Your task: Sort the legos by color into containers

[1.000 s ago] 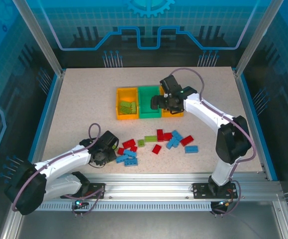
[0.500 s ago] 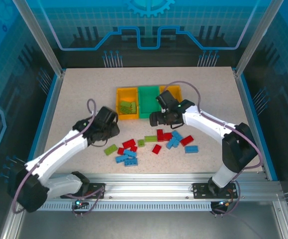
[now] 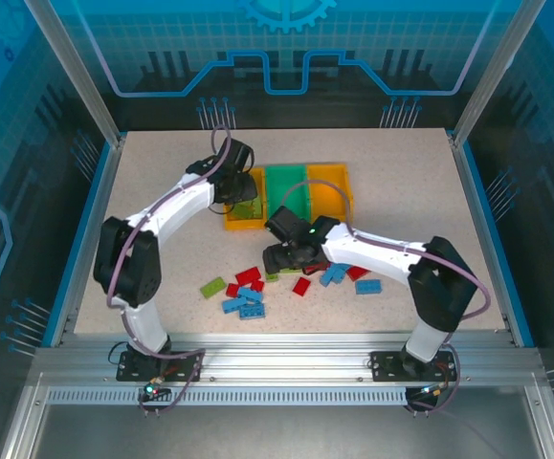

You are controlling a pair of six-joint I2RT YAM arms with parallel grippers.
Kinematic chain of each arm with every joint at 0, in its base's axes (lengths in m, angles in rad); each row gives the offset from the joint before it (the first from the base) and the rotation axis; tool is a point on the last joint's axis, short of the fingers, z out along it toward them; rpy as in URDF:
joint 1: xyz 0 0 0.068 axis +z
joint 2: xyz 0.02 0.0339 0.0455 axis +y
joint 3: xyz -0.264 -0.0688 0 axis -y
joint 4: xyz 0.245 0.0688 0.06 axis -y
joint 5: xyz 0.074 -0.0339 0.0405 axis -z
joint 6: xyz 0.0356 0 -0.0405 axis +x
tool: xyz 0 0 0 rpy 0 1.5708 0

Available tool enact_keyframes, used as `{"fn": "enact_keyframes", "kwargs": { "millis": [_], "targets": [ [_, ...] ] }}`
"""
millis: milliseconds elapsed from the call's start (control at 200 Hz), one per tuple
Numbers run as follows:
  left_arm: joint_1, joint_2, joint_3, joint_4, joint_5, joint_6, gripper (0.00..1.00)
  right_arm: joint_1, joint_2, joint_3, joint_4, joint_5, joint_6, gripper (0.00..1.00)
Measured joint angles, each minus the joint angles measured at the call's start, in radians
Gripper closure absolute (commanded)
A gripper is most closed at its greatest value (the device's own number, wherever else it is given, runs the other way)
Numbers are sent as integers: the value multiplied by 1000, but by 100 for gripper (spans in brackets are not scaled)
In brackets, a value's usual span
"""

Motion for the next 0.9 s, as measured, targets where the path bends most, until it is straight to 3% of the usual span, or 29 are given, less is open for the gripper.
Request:
{"fn": "enact_keyframes", "kwargs": {
  "millis": [95,260,330,560,900],
  "targets": [
    [9,62,47,-4,12,23,53,26,47,21,-15,2,25,27],
    [11,97,61,-9,26,45,30,52,102,53,-32,2,51,30],
    [11,96,61,-12,26,46,25,62,127,73,-34,2,54,31],
    [11,-27,-32,1,23,38,2,80,182,122,-50,1,55,36],
    [11,-359,-300,39,-10,39,1,80,246,156,-71,1,61,40]
  ]
}}
